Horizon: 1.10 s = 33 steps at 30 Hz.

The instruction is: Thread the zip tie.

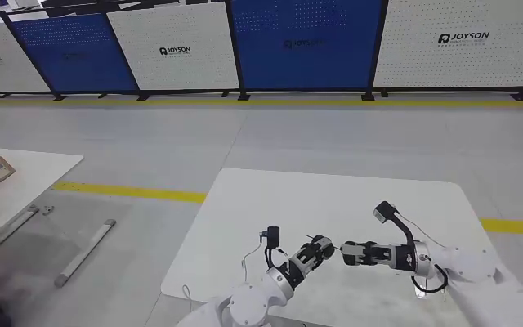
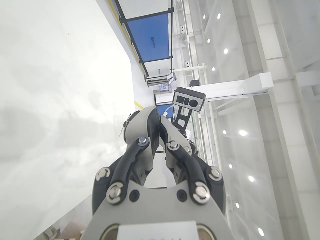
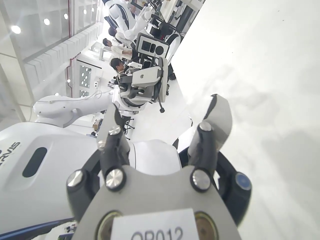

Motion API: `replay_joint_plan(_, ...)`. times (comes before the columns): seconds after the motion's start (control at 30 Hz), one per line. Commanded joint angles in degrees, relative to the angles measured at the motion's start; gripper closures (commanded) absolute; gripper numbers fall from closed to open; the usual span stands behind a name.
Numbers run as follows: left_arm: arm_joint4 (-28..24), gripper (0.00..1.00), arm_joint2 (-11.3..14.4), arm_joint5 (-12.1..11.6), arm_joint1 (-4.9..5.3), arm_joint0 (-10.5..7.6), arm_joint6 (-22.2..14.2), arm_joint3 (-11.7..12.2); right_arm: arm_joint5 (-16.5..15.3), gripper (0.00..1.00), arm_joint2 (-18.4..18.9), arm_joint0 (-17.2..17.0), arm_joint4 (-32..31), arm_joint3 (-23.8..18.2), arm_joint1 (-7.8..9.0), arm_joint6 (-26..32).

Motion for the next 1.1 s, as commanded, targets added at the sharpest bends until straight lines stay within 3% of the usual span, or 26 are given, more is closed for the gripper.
replay_joint_plan(0.0, -0.09, 1.0, -0.37, -0.14, -0.08, 0.22, -0.32, 0.13, 0.0, 1.0, 0.15, -0.01, 0.11, 0.05, -0.13, 0.4)
replay_joint_plan(0.5, 2.8, 1.0, -0.7, 0.29, -0.89, 1.24, -1.04, 0.04, 0.0, 1.0, 1.6, -0.46, 1.0, 0.69, -0.9, 2.88)
replay_joint_plan(0.53, 2.81, 0.59, -0.64, 0.17, -0.95, 1.29, -1.36, 0.08, 0.0, 1.0, 1.72, -0.53, 0.99, 0.7, -0.93, 3.0)
replay_joint_plan(0.57, 3.08, 0.1, -0.53, 0.29, -0.99, 1.25, -2.15, 0.25, 0.0, 1.0, 1.89, -0.62, 0.96, 0.71, -0.96, 3.16)
replay_joint_plan(0.6, 3.22, 0.0, -0.46, 0.42, -1.0, 1.22, -2.47, 0.31, 0.0, 1.0, 2.0, -0.68, 0.88, 0.71, -0.99, 3.3)
replay_joint_plan(0.97, 3.22, 0.0, -0.46, 0.42, -1.0, 1.22, -2.47, 0.31, 0.0, 1.0, 2.47, -0.9, 0.9, 0.89, -1.04, 3.6)
replay_joint_plan(1.07, 1.61, 0.0, -0.75, -0.58, -1.16, 1.56, -2.94, 0.69, 0.0, 1.0, 2.47, -0.9, 0.9, 0.89, -1.04, 3.6)
